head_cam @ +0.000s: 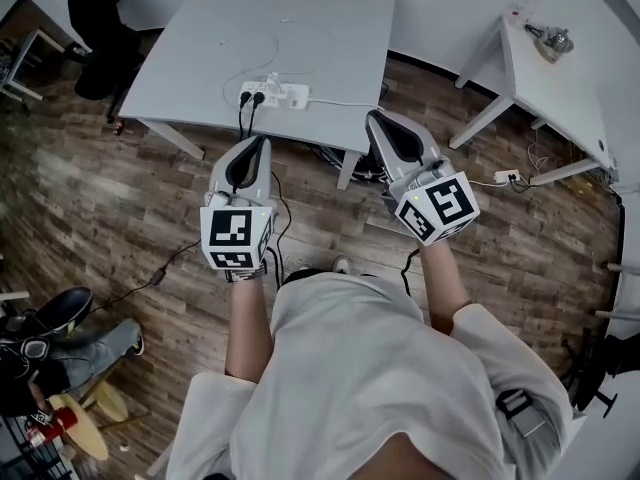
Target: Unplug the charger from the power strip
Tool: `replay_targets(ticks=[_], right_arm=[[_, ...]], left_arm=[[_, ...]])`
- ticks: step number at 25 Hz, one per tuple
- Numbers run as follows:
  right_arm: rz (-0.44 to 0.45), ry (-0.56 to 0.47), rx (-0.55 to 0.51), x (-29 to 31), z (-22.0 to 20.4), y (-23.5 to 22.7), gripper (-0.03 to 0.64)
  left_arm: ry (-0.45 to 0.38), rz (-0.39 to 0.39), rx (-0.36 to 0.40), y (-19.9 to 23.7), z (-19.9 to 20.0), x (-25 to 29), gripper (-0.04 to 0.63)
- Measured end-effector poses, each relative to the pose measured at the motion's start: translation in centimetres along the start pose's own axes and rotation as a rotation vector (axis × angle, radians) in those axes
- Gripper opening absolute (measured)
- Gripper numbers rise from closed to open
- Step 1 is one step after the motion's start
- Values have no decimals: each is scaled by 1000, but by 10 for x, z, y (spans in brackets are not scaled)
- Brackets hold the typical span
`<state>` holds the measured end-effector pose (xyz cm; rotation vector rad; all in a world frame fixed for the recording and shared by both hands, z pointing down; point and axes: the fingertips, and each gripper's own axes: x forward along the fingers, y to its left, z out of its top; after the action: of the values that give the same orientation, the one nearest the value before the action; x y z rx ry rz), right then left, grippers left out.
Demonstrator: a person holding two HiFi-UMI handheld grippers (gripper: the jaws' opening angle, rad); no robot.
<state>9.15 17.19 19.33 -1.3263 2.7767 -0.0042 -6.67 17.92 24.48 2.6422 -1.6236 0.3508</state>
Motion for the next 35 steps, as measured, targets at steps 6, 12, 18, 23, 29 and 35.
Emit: replay_targets(ticks=[6,12,18,23,29,35], right_arm=[[52,30,12,-11,-13,2,2],[63,52,45,-9,-33,-11,2],[66,50,31,28,-38,-32,2],[54,50,22,75,-39,-53,2],[14,84,3,134,-42,-76,2],[-22,91,3,183,-45,-92,2]], left_arm=[[38,36,-11,-14,-15,-7,8],[57,51,-51,-10,-28,6,6],[52,42,-74,11,-35,49,8],[46,11,-82,43,-34,95,8],[30,-25,-72,89,-20,145,8],[32,-59,-72,126,-16,182,8]])
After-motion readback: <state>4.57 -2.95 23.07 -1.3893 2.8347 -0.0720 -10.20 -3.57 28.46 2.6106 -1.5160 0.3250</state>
